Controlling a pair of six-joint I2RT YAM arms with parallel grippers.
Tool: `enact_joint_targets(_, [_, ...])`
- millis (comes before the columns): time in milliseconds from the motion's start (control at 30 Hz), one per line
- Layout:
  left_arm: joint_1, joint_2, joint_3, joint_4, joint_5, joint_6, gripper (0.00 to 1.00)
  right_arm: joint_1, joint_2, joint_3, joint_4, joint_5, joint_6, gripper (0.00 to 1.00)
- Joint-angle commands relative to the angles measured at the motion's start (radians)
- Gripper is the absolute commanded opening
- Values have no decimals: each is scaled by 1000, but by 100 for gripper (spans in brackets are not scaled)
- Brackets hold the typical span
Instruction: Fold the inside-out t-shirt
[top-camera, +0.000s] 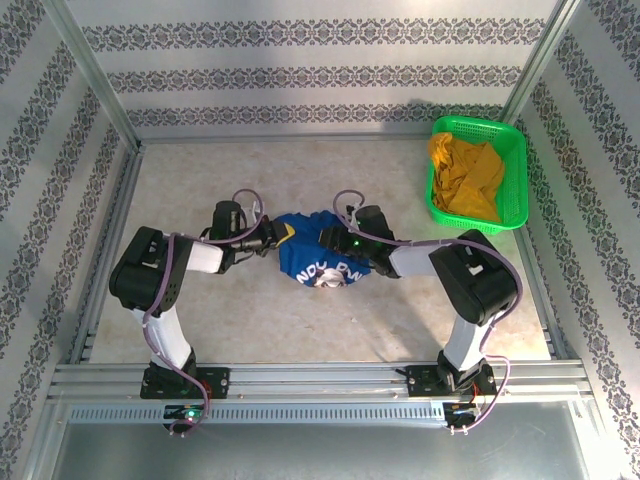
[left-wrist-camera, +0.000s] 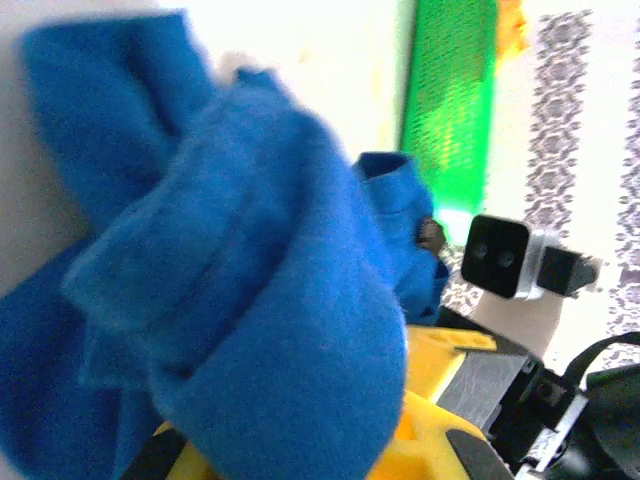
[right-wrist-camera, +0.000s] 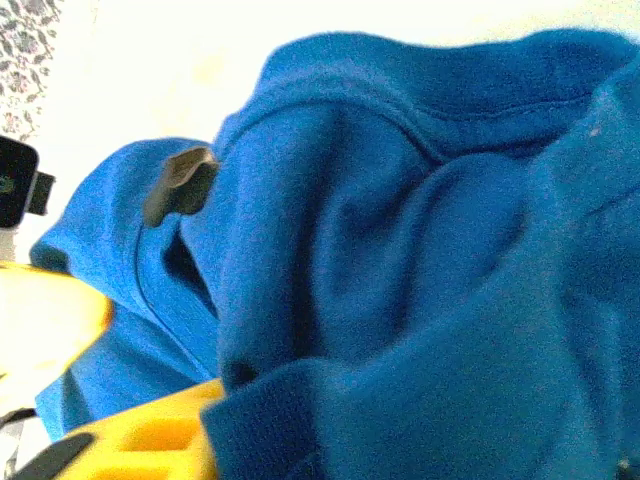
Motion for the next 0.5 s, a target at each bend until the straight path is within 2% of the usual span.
enact_joint_targets(0, [21,-18,75,111,-5,18,0,-43,-41,53,-58,58,-50,54])
enact_joint_targets(100, [19,5,100,108,5,19,0,-69,-32,108,-157,85,-94,66])
enact_joint_targets(300, [20,13,99,94,15,30,0,-109,51,236,-272,58,-154,70])
enact_joint_targets(467, [20,13,95,73,18,45,0,-111,154,309,-287,-22,-129,71])
